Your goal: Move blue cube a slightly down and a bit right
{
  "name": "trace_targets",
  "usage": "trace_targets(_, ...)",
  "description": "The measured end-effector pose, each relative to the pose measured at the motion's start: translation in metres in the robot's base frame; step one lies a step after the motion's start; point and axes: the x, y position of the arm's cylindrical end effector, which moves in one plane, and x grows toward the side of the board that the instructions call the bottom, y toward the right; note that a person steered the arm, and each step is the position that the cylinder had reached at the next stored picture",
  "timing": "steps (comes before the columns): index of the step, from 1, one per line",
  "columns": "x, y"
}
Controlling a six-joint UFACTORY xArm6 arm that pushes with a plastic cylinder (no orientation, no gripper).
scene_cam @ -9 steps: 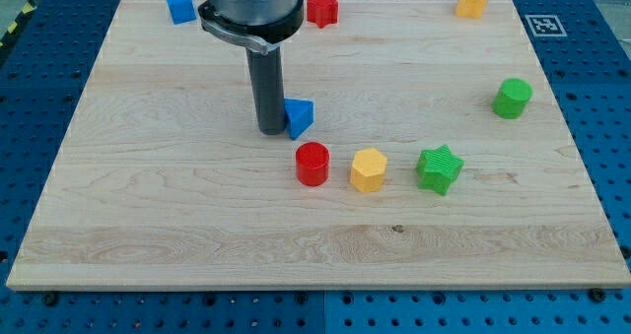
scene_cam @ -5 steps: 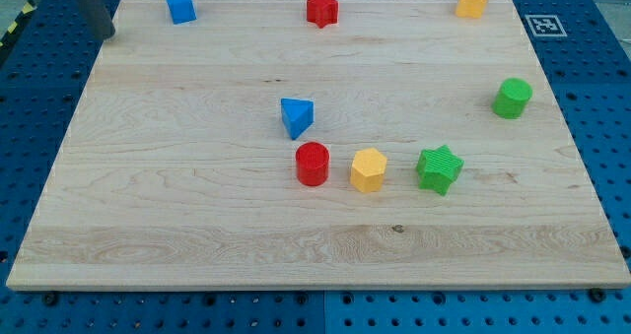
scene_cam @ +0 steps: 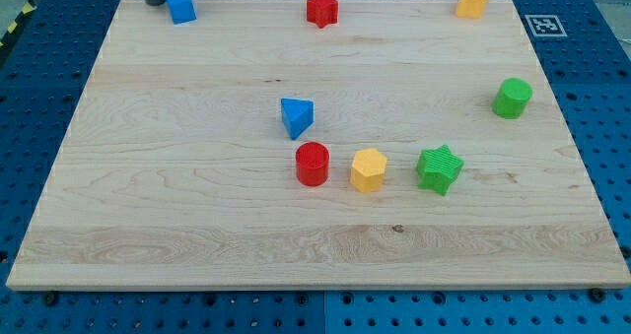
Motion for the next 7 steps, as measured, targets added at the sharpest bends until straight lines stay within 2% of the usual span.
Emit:
trace_targets(2,0.001,0.019)
trace_targets(3,0.002,0.051)
trace_targets(5,0.046,0.046)
trace_targets(7,0.110,0.042)
